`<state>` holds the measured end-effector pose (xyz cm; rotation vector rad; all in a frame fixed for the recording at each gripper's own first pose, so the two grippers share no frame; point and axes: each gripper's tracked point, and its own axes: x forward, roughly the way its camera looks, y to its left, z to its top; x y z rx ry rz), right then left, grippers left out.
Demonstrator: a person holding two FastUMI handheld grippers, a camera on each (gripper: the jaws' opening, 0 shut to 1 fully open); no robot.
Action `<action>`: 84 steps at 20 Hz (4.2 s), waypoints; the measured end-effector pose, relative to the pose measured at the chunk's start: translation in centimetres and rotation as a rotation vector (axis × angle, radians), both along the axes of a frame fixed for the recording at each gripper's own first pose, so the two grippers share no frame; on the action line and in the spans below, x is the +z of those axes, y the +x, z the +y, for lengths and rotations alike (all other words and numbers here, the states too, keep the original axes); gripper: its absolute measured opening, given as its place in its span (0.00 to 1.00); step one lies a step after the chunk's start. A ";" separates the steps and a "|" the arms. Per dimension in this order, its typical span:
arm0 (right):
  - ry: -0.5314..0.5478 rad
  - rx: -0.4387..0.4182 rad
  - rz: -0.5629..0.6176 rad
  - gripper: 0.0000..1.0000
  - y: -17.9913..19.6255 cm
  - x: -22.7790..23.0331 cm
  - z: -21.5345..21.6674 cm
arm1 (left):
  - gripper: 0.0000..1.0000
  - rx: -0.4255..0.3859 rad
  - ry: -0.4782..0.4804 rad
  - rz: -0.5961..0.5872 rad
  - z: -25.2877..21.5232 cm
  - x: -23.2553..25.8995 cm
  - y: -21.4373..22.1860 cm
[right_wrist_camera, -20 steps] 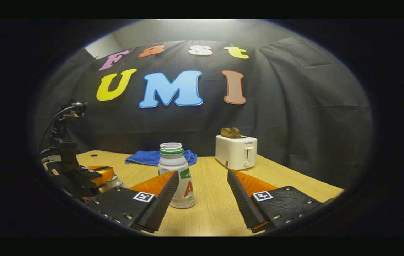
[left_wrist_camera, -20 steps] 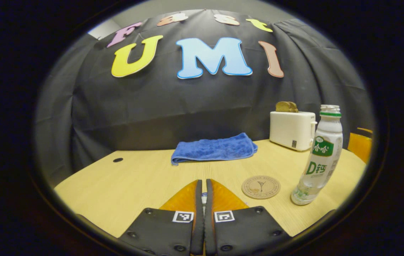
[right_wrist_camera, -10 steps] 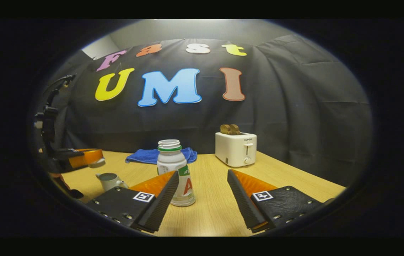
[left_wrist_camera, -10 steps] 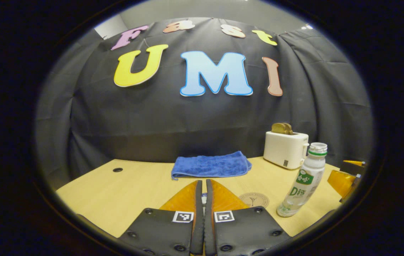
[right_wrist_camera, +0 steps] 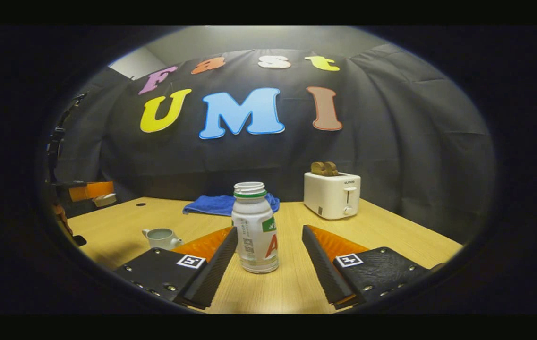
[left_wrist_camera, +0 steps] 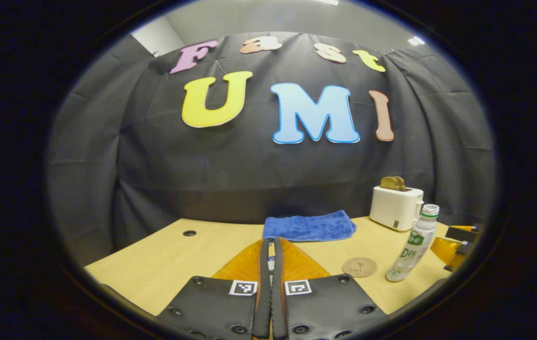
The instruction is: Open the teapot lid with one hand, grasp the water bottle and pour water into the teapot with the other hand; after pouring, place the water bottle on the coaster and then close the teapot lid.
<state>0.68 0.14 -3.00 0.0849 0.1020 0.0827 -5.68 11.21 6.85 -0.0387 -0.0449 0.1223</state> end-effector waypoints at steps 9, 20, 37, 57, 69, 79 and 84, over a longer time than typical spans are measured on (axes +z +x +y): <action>-0.124 0.054 0.036 0.90 2.6 -1.9 1.7 | 0.07 0.109 -0.017 0.035 6.9 -2.3 -2.6; -0.139 0.073 0.099 0.89 4.8 -4.4 2.6 | 0.07 0.135 -0.053 0.069 9.3 -4.6 -3.9; -0.564 0.058 0.043 0.74 6.0 -1.1 3.6 | 0.11 0.103 -0.097 0.087 9.6 -6.7 -4.3; -1.250 0.164 -0.071 0.74 6.9 -0.5 8.6 | 0.11 0.086 -0.127 0.115 9.8 -9.1 -4.4; -1.539 0.211 -0.130 0.73 6.8 -1.7 9.9 | 0.07 0.085 -0.138 0.132 10.3 -10.4 -4.8; -1.665 0.200 -0.209 0.73 5.7 -1.5 10.5 | 0.07 0.078 -0.146 0.149 9.9 -11.2 -4.6; -1.719 0.193 -0.243 0.73 6.2 0.7 10.3 | 0.11 0.078 -0.148 0.153 10.0 -11.5 -4.7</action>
